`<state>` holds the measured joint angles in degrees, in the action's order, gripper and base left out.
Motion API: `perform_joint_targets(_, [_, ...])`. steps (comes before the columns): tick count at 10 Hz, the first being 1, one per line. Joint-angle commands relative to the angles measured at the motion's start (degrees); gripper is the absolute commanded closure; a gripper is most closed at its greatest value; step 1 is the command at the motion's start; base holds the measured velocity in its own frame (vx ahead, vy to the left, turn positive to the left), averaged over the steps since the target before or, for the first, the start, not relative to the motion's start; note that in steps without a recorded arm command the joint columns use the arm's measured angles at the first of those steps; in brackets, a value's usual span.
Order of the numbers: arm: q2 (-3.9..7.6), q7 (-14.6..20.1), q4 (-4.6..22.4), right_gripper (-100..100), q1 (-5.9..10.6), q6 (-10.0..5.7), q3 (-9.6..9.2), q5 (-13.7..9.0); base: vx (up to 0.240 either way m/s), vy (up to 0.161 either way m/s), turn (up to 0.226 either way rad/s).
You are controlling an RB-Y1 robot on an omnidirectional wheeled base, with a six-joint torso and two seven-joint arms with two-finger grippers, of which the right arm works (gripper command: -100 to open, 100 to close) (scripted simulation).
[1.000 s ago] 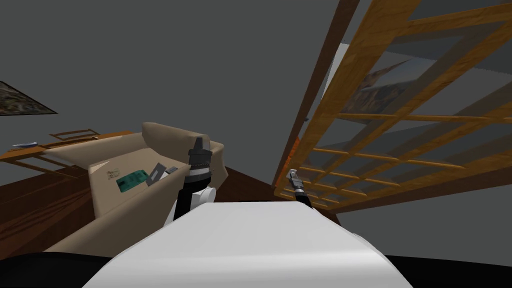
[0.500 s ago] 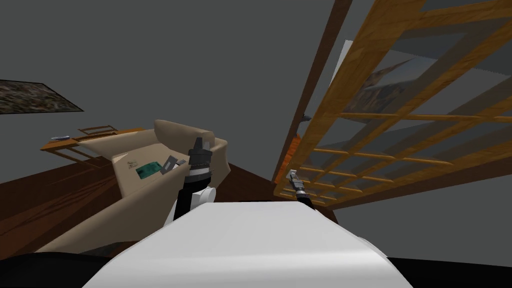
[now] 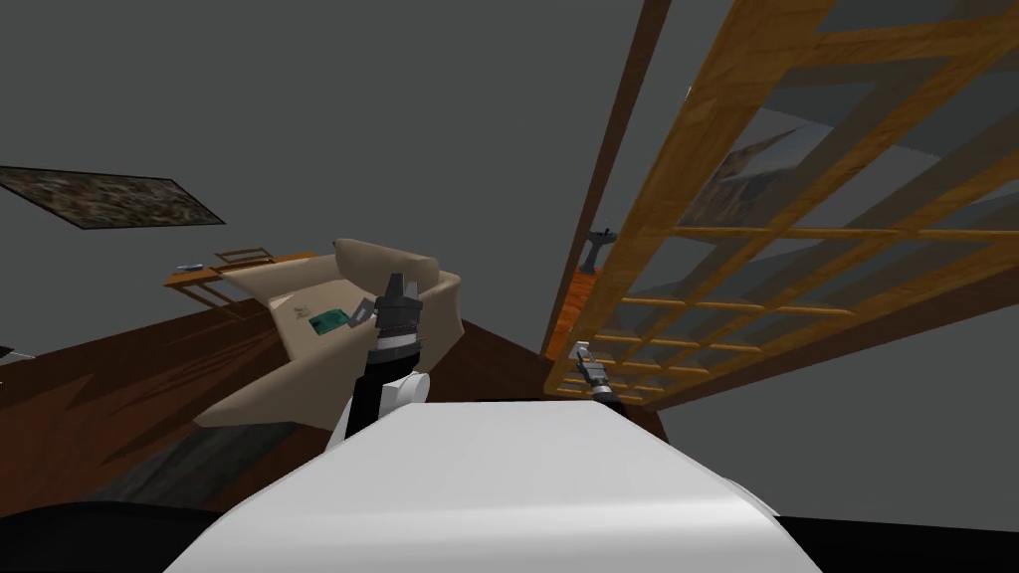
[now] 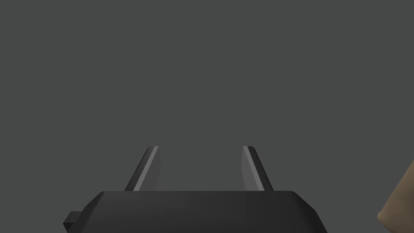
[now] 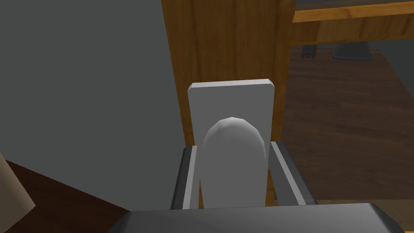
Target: Pull the door open
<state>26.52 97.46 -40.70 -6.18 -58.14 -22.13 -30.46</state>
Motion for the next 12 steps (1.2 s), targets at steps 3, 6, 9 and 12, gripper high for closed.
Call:
perform_joint_targets(3, [1.86, 2.06, 0.11, 100, -1.49, -2.88, -2.11, 0.90, -0.201, -0.044, 0.133])
perform_joint_targets(6, [3.27, 3.62, 0.19, 100, -2.62, -5.08, -3.72, 1.59, -0.211, -0.063, 0.103])
perform_joint_targets(9, [3.77, 4.55, 0.86, 100, -3.07, -6.48, -4.70, 2.11, -0.150, -0.039, 0.088])
perform_joint_targets(12, [4.60, 5.82, 2.08, 100, -3.57, -8.82, -5.69, 2.63, -0.236, -0.059, 0.182])
